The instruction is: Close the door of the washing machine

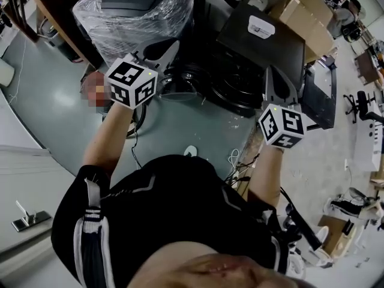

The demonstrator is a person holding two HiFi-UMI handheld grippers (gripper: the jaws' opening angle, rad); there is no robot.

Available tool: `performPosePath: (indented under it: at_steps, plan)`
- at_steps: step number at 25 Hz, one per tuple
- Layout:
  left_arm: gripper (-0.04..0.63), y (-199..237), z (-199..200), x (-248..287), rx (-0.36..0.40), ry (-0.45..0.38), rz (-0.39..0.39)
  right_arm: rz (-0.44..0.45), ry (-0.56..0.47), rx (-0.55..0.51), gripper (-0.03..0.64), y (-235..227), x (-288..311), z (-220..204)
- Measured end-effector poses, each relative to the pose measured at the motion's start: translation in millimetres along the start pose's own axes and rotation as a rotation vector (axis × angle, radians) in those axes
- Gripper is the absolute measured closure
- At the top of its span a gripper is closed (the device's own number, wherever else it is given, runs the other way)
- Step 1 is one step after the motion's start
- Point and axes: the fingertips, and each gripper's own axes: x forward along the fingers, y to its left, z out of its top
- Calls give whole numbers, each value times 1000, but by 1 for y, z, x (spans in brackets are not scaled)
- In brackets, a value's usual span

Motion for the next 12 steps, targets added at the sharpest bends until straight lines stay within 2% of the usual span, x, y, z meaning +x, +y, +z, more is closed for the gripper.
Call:
performPosePath:
  at_steps: [7, 9, 12]
  plan:
    - [592, 11, -15, 66, 53, 72, -9, 0, 12, 3, 612, -48, 36, -15]
    - [592, 8, -16, 80, 79, 76, -34, -7, 22, -11, 612, -57, 45, -21]
    - [592, 10, -18, 98, 95, 86, -79, 4, 24, 28, 612, -61, 58, -26]
